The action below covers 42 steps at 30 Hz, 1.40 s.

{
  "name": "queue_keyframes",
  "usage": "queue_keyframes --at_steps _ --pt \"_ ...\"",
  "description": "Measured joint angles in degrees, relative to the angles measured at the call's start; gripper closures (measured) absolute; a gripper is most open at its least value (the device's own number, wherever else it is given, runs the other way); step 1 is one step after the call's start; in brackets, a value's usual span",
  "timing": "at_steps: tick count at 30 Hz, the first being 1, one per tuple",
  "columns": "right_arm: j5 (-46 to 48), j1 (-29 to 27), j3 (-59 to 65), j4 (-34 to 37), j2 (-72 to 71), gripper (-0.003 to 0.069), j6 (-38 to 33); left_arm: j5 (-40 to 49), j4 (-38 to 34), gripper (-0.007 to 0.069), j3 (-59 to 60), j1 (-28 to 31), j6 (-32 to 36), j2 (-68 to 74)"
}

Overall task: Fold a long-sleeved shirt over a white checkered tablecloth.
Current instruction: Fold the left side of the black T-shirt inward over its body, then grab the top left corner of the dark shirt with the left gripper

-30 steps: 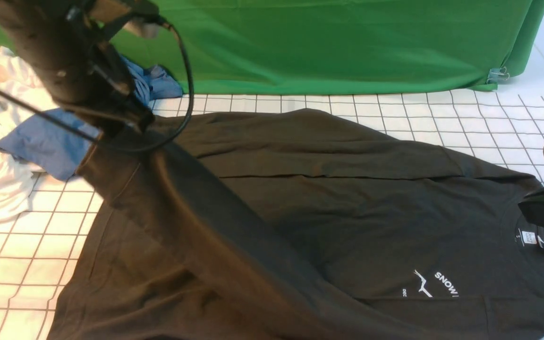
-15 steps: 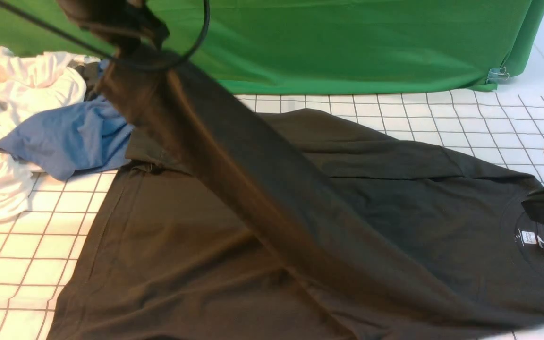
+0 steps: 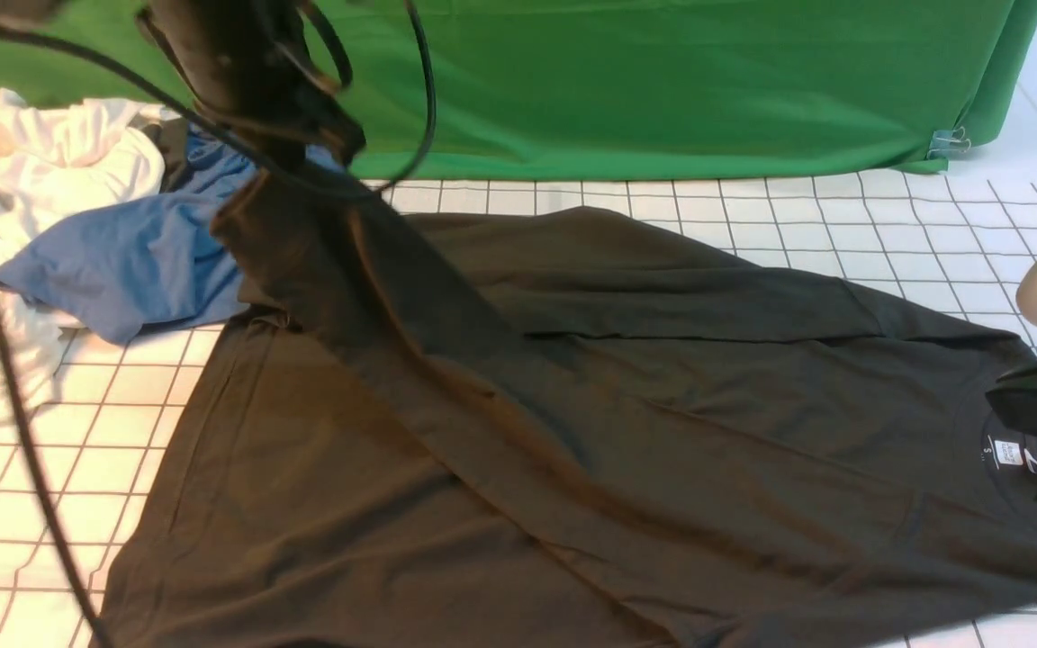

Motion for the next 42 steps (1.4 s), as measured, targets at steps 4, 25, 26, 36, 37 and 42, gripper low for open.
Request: queue_keyframes --at_steps 4,25,26,36,37,42 --pt "0.0 0.0 0.06 -1.25 0.0 0.0585 0.13 -1.18 1.93 0.0645 0.0 0.11 -1.61 3.23" --pt "-0.46 0.0 0.11 -2.96 0.0 0.0585 1.06 -5.14 9.7 0.0084 0.0 2.18 -16.83 6.19" --pt "-0.46 0.0 0.11 -2.96 0.0 0.0585 1.06 -5.66 8.69 0.0082 -0.05 3.2 -17.34 6.37" --pt "-1.41 0.0 0.11 -2.96 0.0 0.0585 1.06 -14.91 -7.72 0.0146 -0.11 12.28 -17.47 13.12" --pt "-1.41 0.0 0.11 -2.96 0.0 0.0585 1.06 -15.17 -7.86 0.0149 -0.11 12.28 -17.39 13.29" --pt "-1.41 0.0 0.11 -2.96 0.45 0.0585 1.06 -17.21 -11.82 0.0202 -0.11 12.33 -17.34 17.49"
